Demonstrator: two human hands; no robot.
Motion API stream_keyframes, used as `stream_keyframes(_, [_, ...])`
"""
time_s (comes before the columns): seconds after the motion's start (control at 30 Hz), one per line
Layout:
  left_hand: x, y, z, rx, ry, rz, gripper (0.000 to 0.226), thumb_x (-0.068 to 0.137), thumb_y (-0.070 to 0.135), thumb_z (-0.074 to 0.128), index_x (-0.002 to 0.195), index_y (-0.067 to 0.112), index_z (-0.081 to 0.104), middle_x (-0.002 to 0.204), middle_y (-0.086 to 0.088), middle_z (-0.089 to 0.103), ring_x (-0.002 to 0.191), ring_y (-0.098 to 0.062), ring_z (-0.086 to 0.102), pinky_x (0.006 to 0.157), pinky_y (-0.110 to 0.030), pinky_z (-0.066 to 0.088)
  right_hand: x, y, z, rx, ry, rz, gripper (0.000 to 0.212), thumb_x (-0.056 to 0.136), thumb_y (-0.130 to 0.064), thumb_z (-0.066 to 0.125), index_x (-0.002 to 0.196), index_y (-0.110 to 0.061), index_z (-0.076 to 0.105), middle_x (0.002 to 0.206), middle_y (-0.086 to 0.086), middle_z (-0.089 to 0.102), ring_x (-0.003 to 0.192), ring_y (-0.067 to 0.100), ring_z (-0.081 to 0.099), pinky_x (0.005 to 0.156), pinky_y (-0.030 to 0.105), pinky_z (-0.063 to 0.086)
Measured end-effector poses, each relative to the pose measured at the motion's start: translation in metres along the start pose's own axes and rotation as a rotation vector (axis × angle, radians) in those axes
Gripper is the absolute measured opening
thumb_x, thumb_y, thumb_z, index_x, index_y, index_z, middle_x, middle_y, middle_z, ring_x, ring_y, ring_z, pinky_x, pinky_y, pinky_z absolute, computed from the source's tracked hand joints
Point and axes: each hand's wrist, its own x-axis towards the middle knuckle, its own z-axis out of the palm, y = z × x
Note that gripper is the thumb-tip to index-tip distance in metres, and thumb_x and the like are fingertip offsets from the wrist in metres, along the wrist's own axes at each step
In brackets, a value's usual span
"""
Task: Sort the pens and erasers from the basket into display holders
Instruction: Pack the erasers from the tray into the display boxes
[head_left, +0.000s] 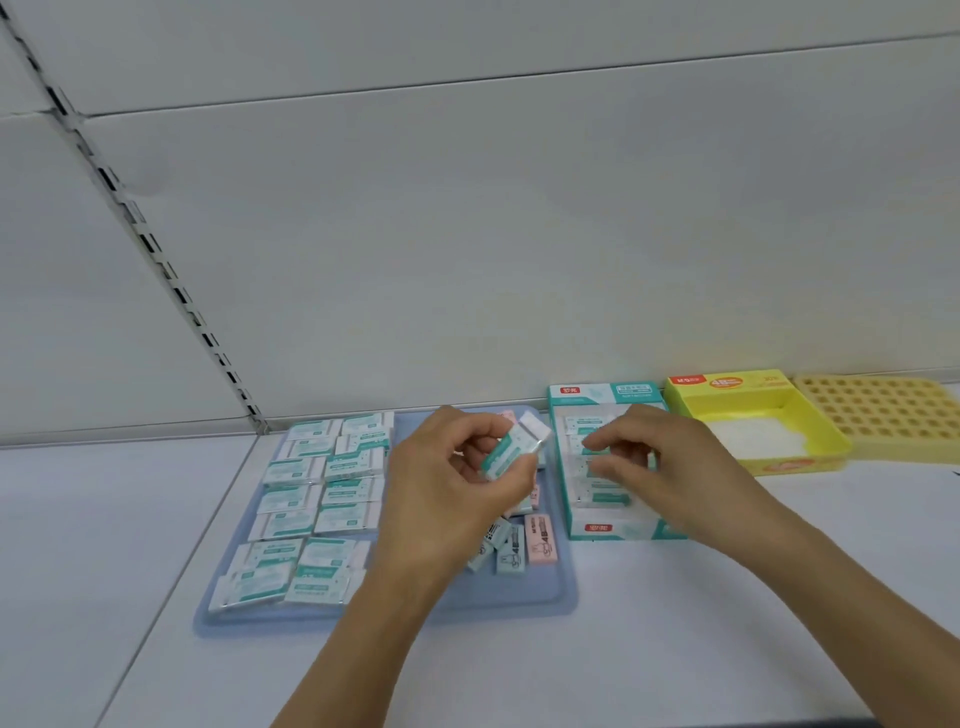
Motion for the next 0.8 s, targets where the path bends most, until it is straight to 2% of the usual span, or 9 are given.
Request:
stream_keyframes(0.07, [0.0, 0.005, 0.009, -0.014, 0.01, 0.051, 0.024, 0.069, 0.01, 0.083, 0.086, 0.024, 0.073, 0.078, 0.008, 0.064, 0.07, -0.004, 0.058, 0.061, -0.014, 0.047, -0.004, -0.016, -0.005, 0.302, 0.006, -0.018, 0.014, 0.083, -0.017, 0.073, 0.086, -0.031, 0.074, 0.086, -0.014, 0.071, 0.08, 0.002, 0.062, 0.071, 0.011, 0.044])
stream_keyframes(0.13, [0.002, 0.01, 0.017, -0.095, 0.006, -0.015, 0.021, 0.07, 0.012, 0.083, 0.085, 0.023, 0.072, 0.078, 0.007, 0.068, 0.07, -0.006, 0.062, 0.064, -0.021, 0.053, -0.009, -0.031, -0.006, 0.487, -0.055, -0.06, 0.016, 0.079, -0.01, 0.076, 0.085, -0.025, 0.075, 0.083, -0.013, 0.072, 0.075, -0.001, 0.063, 0.07, 0.012, 0.047])
stream_keyframes(0.3, [0.008, 0.017, 0.027, -0.429, -0.094, -0.341, 0.026, 0.076, 0.016, 0.081, 0.096, 0.014, 0.064, 0.081, -0.005, 0.072, 0.077, -0.026, 0.071, 0.073, -0.04, 0.061, -0.011, -0.031, 0.0, 0.582, 0.037, -0.061, 0.018, 0.083, -0.008, 0.073, 0.09, -0.024, 0.073, 0.084, -0.002, 0.073, 0.076, 0.015, 0.068, 0.074, 0.027, 0.056])
stream_keyframes(0.37, [0.009, 0.018, 0.028, -0.474, -0.145, -0.348, 0.028, 0.083, 0.013, 0.075, 0.107, 0.016, 0.061, 0.08, -0.009, 0.072, 0.071, -0.026, 0.072, 0.069, -0.038, 0.061, -0.011, -0.023, -0.003, 0.555, 0.039, -0.04, 0.025, 0.088, -0.004, 0.065, 0.093, -0.027, 0.073, 0.085, -0.001, 0.073, 0.079, 0.019, 0.068, 0.075, 0.031, 0.057])
stream_keyframes(0.47, [0.01, 0.023, 0.031, -0.462, -0.193, -0.323, 0.012, 0.091, 0.016, 0.066, 0.102, 0.012, 0.066, 0.081, -0.01, 0.073, 0.071, -0.025, 0.072, 0.066, -0.032, 0.06, -0.009, -0.014, -0.013, 0.438, 0.08, -0.08, 0.035, 0.089, -0.006, 0.065, 0.096, -0.04, 0.067, 0.082, -0.008, 0.07, 0.076, 0.007, 0.064, 0.068, 0.017, 0.05])
stream_keyframes(0.6, [0.015, 0.028, 0.042, -0.493, -0.215, -0.38, 0.015, 0.09, 0.016, 0.067, 0.097, 0.002, 0.067, 0.081, -0.011, 0.075, 0.075, -0.024, 0.073, 0.067, -0.026, 0.058, -0.009, -0.001, -0.017, -0.073, 0.244, -0.274, 0.031, 0.083, -0.028, 0.069, 0.112, -0.034, 0.06, 0.089, -0.018, 0.055, 0.078, 0.007, 0.054, 0.064, 0.024, 0.047])
stream_keyframes(0.7, [0.016, 0.025, 0.047, -0.311, -0.276, -0.283, 0.013, 0.09, 0.022, 0.068, 0.097, 0.011, 0.069, 0.086, 0.001, 0.075, 0.078, -0.005, 0.07, 0.07, -0.018, 0.055, -0.011, 0.013, -0.026, -0.227, 0.286, -0.253, 0.03, 0.083, -0.03, 0.068, 0.112, -0.025, 0.065, 0.098, -0.012, 0.058, 0.088, 0.009, 0.055, 0.065, 0.03, 0.049])
stream_keyframes(0.77, [0.017, 0.016, 0.047, 0.108, -0.325, -0.085, 0.013, 0.088, 0.03, 0.068, 0.1, 0.025, 0.071, 0.099, 0.016, 0.07, 0.087, 0.006, 0.061, 0.079, -0.015, 0.049, -0.013, 0.023, -0.037, -0.3, 0.196, -0.164, 0.03, 0.082, -0.025, 0.073, 0.111, -0.02, 0.069, 0.104, -0.003, 0.058, 0.101, 0.019, 0.055, 0.074, 0.034, 0.049])
stream_keyframes(0.8, [0.018, 0.012, 0.047, 0.339, -0.367, 0.036, 0.017, 0.088, 0.035, 0.068, 0.103, 0.029, 0.072, 0.106, 0.02, 0.067, 0.095, 0.005, 0.057, 0.086, -0.021, 0.047, -0.014, 0.027, -0.042, -0.342, 0.102, -0.125, 0.03, 0.083, -0.024, 0.072, 0.113, -0.02, 0.069, 0.105, -0.001, 0.057, 0.105, 0.021, 0.053, 0.08, 0.035, 0.048])
